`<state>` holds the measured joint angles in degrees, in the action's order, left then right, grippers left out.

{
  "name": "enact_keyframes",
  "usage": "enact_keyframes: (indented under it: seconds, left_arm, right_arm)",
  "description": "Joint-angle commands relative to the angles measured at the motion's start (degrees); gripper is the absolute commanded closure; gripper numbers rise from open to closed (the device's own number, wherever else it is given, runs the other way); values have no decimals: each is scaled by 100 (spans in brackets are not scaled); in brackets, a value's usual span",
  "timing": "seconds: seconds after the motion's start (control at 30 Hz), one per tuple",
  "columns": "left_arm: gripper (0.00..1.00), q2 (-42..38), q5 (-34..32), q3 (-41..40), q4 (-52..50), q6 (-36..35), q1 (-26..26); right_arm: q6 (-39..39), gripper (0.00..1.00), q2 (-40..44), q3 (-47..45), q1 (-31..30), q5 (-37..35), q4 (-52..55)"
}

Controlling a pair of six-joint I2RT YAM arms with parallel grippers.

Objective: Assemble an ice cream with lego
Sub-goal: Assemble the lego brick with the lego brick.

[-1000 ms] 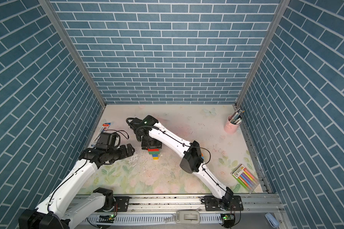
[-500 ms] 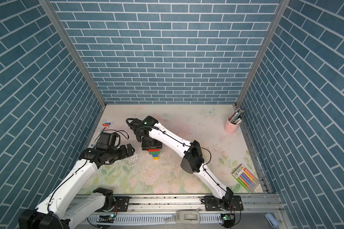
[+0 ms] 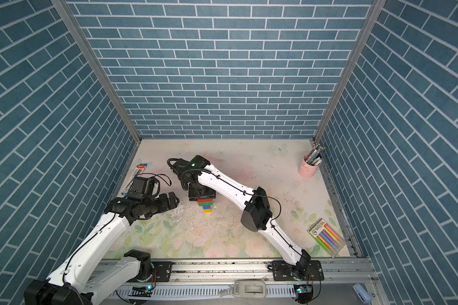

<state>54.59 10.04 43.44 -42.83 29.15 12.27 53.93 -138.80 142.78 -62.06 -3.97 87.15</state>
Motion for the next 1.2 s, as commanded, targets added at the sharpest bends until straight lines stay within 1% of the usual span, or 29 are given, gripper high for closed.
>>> enact_keyframes:
  seconds: [0.0,0.07,0.3,0.53,0.67,0.83,1.17]
  left_arm:
    - [0,-98,-106,-56,-135,0,-41]
    - [1,-98,-113,-51,-136,2,-47]
    - [0,-82,-148,-8,-90,35,-53]
    - [0,-123,-134,-57,5,109,-45]
    - [0,-159,-175,-62,-1,110,-49]
    - [1,-148,-178,-85,34,115,-49]
    - [0,-140,-187,-78,54,109,-49]
  right_arm:
    - [-76,100,-1116,-839,63,-234,460]
    - [-85,100,-1068,-797,62,-241,416]
    - [6,100,-483,-725,89,-463,111]
    - [34,100,-339,-752,72,-705,44]
    - [12,91,-283,-687,54,-719,-11]
    - [-32,83,-322,-392,54,-744,37]
    - [-67,73,-338,-24,54,-717,87]
